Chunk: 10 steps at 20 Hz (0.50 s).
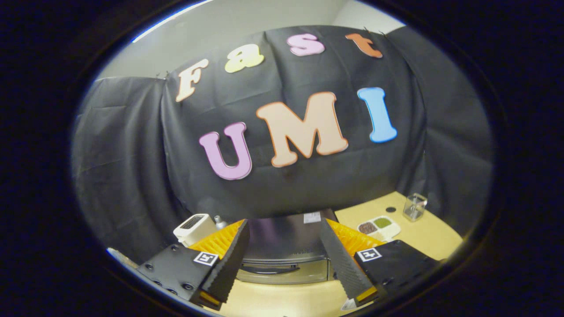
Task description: Open the toaster oven, put the food inside, and close the toaster oven door.
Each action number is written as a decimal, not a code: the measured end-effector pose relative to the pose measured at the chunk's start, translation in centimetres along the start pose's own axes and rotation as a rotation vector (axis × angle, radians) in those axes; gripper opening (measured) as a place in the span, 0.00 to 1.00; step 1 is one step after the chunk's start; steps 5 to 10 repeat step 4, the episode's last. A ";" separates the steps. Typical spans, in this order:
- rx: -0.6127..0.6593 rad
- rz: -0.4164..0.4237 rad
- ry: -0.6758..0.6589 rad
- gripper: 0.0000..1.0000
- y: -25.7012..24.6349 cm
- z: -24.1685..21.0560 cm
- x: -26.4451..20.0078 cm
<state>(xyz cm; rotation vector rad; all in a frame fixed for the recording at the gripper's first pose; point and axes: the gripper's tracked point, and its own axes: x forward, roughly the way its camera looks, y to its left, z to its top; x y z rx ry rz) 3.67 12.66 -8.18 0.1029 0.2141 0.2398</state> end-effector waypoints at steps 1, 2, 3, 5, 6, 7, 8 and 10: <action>-0.033 0.006 -0.022 0.98 0.5 0.8 -0.8; -0.066 0.003 -0.040 0.98 0.6 1.5 -1.4; -0.087 -0.002 -0.052 0.98 0.7 2.0 -1.9; -0.091 -0.007 -0.055 0.98 0.8 2.2 -2.2; -0.091 -0.007 -0.055 0.98 0.8 2.2 -2.2; -0.091 -0.007 -0.055 0.98 0.8 2.2 -2.2; -0.091 -0.007 -0.055 0.98 0.8 2.2 -2.2; -0.091 -0.007 -0.055 0.98 0.8 2.2 -2.2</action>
